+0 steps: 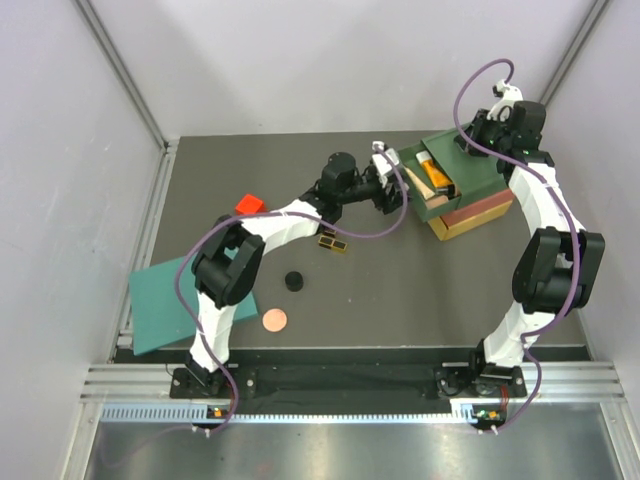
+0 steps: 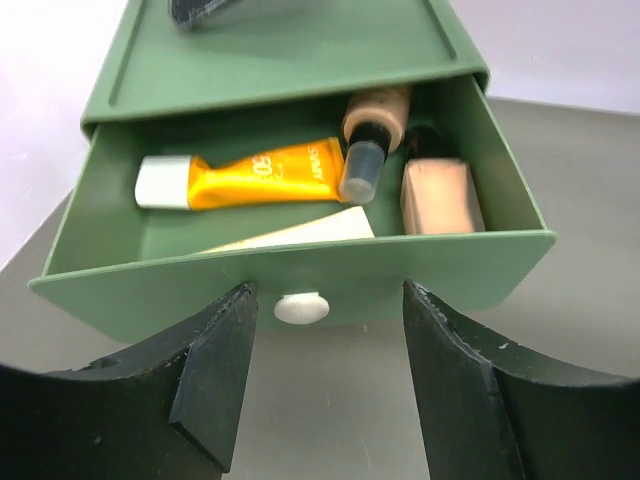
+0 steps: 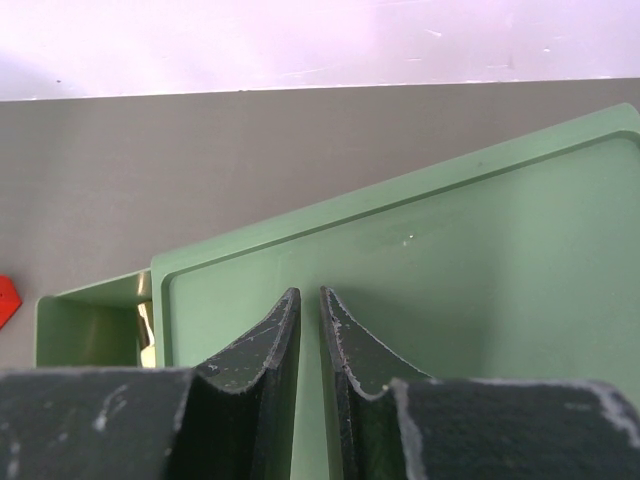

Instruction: Organize the makeup

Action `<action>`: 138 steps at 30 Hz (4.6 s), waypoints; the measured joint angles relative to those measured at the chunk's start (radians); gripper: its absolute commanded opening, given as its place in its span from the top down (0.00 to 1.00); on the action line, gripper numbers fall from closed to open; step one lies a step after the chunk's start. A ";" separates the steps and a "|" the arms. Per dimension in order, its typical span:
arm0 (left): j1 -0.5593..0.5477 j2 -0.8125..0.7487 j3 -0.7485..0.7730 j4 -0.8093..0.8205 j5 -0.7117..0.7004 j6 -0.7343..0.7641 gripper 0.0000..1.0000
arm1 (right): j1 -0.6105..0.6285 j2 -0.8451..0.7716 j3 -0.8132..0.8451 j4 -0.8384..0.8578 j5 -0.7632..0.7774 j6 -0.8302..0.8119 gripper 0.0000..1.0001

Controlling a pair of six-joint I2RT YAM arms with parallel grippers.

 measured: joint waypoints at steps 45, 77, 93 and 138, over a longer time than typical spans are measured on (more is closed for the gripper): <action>-0.019 0.208 0.244 0.081 -0.016 -0.319 0.09 | -0.011 0.002 0.000 0.002 -0.018 0.001 0.85; 0.077 0.391 0.185 0.523 -0.135 -1.397 0.35 | -0.011 0.003 0.000 0.004 -0.020 0.001 0.85; 0.032 0.439 0.320 0.192 -0.135 -1.303 0.35 | -0.011 0.003 -0.001 0.005 -0.022 0.001 0.85; -0.010 0.545 0.480 0.134 -0.085 -1.313 0.63 | -0.011 -0.004 -0.021 0.027 -0.022 0.001 0.84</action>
